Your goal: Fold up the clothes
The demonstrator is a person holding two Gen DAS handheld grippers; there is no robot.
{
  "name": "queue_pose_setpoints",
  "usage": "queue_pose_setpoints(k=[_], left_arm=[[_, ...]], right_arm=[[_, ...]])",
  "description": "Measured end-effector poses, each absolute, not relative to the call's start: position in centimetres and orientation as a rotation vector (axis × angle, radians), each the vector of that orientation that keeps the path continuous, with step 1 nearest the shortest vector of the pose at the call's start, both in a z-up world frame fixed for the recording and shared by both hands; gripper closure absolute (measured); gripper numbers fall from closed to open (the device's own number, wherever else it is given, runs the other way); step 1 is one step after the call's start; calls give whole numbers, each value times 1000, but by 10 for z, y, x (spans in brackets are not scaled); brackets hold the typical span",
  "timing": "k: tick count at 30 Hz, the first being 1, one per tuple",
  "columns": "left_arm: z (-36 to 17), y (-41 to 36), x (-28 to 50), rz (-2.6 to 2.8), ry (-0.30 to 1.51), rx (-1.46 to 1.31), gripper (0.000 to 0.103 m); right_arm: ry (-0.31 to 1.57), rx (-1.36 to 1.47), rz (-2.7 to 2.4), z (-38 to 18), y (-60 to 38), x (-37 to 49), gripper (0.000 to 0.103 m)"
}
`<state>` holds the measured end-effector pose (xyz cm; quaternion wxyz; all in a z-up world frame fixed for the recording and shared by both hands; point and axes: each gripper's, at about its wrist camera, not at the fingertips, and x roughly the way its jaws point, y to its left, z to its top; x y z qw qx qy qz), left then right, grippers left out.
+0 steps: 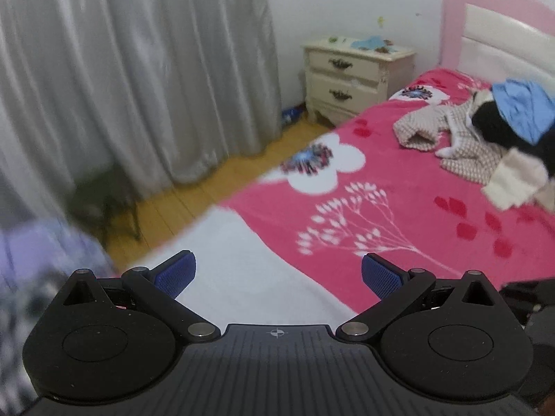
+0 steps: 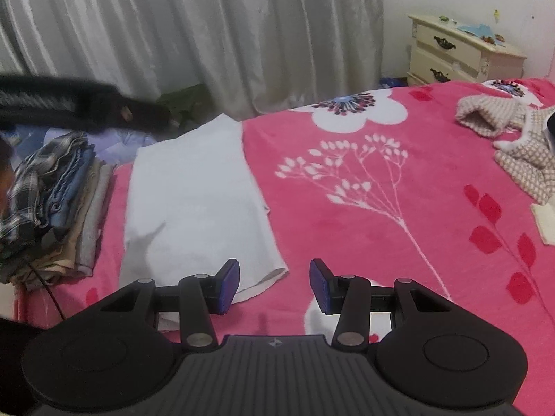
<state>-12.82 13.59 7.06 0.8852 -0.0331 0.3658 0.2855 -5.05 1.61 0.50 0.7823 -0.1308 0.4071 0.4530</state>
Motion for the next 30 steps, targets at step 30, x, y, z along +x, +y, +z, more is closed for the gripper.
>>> queue_pose_setpoints(k=[30], left_arm=[[-42,113,-261,1005,708,-612,0]], right_arm=[[809,-369,758,2,-12,-133,33]])
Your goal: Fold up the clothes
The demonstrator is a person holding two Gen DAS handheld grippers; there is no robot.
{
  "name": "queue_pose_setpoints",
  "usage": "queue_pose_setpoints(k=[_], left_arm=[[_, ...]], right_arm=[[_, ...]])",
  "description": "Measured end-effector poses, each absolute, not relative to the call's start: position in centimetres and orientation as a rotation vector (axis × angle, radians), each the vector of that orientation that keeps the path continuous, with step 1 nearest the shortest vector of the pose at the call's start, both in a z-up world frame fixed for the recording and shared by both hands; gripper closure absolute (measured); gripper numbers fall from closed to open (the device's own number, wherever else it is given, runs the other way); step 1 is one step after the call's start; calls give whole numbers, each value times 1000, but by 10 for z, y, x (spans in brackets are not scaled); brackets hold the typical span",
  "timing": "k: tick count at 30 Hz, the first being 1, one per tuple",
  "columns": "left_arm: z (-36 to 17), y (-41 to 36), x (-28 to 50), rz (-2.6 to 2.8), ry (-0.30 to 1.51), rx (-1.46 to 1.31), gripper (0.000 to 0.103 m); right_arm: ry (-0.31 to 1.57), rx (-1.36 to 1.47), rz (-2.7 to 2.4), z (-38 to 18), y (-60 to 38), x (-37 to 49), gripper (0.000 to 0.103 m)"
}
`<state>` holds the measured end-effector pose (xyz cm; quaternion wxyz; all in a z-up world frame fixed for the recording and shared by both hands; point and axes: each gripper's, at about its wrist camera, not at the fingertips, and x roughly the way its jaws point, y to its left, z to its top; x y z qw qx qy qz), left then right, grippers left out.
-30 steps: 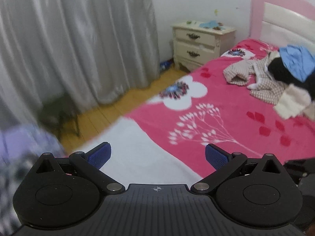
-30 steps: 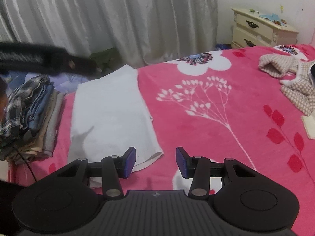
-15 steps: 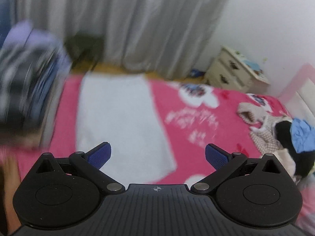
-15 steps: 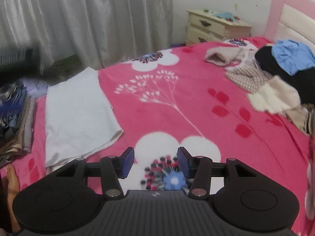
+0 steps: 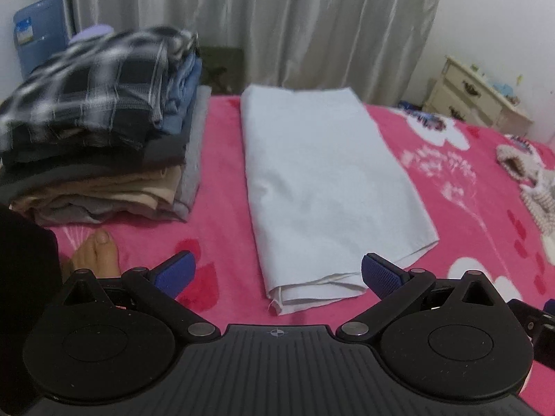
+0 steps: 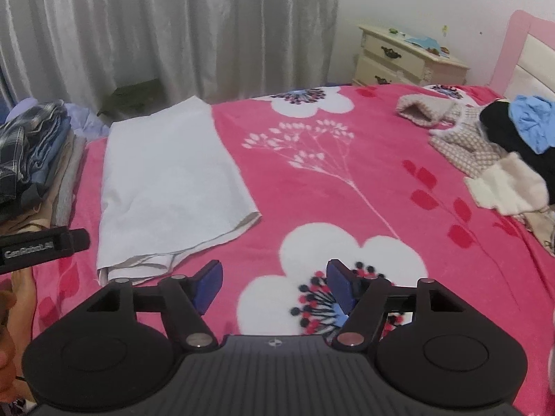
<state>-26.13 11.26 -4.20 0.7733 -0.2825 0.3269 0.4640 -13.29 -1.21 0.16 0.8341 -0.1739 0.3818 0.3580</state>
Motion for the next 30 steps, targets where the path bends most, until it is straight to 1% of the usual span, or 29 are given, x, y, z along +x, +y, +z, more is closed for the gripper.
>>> queue_pose_setpoints(k=[4,8,16,30], left_arm=[[-42,108,-259,1027,699,-591,0],[-48,107,-253,1010,732,-577,0],[-60,111,-251,1048,763,-584,0],[-60,115,-250,1049,784,-601,0]], right_arm=[[794,-393,770,-8,-2,-136,31],[768,-394,791,-21,4,-142,29],[791,-463,842,-47,24,-151,29],[787,-489,861,-47,34,-155,29]])
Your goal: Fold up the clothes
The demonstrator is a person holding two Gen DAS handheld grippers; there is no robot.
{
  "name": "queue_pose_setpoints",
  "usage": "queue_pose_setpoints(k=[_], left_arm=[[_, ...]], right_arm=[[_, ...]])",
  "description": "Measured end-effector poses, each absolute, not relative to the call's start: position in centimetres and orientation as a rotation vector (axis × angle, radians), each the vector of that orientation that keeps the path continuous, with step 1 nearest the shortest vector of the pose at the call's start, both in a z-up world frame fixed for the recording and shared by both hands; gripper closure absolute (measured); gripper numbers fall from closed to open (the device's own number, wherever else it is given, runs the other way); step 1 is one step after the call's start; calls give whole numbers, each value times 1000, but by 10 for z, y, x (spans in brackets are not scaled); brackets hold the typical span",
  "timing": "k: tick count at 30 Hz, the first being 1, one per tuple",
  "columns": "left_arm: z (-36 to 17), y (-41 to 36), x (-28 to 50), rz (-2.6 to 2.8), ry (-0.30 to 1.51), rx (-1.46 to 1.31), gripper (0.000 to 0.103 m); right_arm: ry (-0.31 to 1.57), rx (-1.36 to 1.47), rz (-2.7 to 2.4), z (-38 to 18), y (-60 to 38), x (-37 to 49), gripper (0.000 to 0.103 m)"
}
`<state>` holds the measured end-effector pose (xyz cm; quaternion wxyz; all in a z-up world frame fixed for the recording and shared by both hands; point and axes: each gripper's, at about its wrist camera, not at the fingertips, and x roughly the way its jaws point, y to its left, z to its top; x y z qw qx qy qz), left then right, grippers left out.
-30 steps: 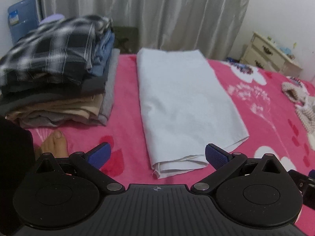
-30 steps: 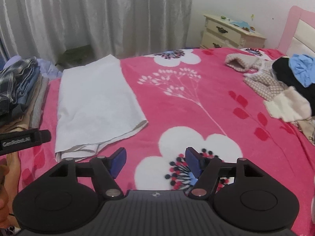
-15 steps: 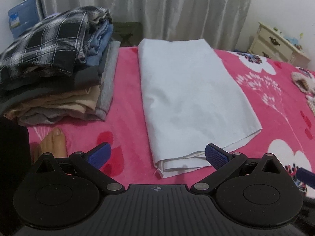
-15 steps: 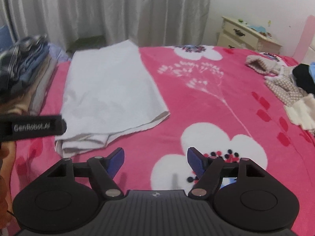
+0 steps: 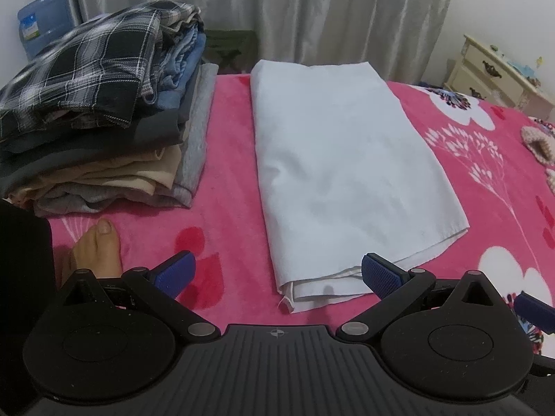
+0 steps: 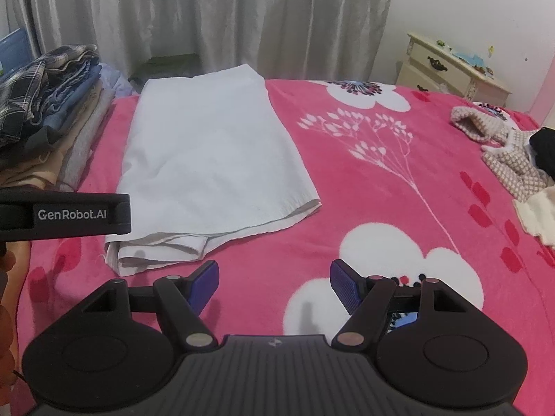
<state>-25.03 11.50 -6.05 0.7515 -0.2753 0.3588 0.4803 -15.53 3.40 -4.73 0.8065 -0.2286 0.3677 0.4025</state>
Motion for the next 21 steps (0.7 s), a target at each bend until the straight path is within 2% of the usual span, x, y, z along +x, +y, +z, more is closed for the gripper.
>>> queue_pose_setpoints(k=[21], left_arm=[[-63,122,-250,1039,785,-623,0]], right_arm=[[782,-519,859,-49,37,-156,29]])
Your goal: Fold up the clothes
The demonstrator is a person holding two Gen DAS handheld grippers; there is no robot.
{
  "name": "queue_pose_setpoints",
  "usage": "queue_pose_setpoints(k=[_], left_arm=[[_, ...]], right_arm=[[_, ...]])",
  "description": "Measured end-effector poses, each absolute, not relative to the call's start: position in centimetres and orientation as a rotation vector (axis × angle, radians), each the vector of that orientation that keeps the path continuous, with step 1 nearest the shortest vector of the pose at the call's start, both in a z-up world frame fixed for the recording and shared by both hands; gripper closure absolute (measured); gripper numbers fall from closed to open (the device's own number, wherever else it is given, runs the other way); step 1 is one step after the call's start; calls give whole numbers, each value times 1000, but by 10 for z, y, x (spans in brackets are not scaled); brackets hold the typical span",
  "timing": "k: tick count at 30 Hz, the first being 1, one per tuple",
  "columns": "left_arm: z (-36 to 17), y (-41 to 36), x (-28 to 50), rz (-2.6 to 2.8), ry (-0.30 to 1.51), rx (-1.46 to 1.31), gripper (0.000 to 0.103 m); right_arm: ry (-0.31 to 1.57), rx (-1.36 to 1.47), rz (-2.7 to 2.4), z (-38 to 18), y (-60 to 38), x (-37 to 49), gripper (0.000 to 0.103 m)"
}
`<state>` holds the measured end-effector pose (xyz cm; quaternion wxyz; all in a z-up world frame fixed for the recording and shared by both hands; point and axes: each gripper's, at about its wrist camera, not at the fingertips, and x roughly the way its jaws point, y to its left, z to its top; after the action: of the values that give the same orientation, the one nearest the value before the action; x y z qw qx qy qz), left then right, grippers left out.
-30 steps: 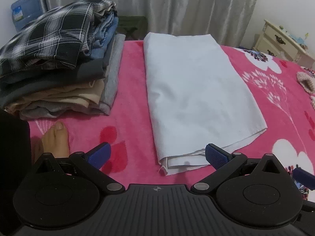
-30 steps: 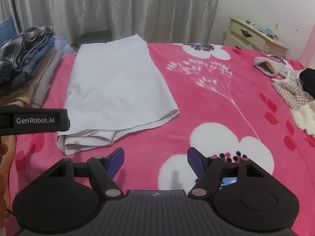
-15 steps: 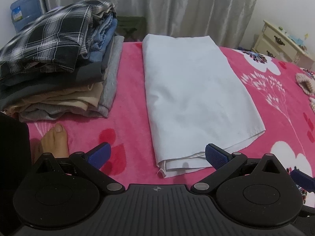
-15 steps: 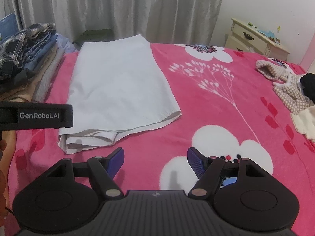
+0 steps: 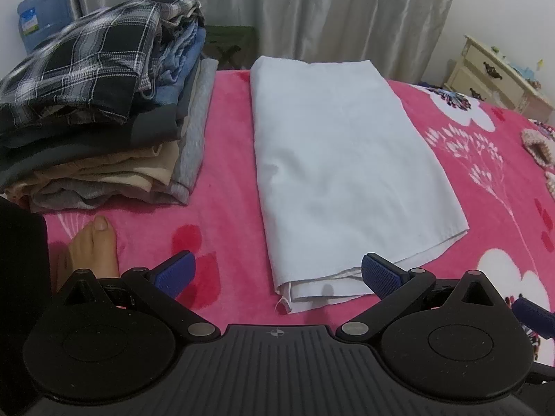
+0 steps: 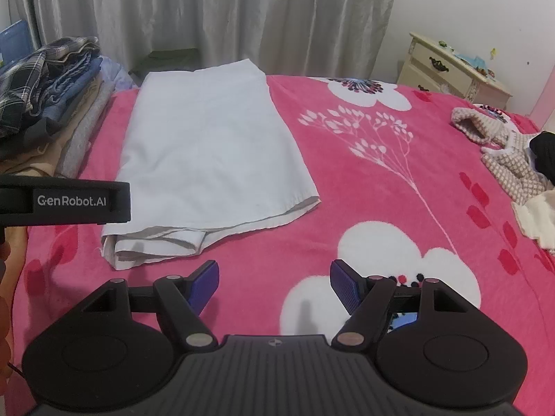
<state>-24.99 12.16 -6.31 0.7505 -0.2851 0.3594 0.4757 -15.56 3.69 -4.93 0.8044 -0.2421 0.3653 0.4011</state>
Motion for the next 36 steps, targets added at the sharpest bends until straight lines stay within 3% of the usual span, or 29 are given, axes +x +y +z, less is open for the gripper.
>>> queue_pose_setpoints(k=[36], left_arm=[[-62,109,-231,1041,751,-649,0]], right_arm=[[824,-539,840,-54,32,-135,29]])
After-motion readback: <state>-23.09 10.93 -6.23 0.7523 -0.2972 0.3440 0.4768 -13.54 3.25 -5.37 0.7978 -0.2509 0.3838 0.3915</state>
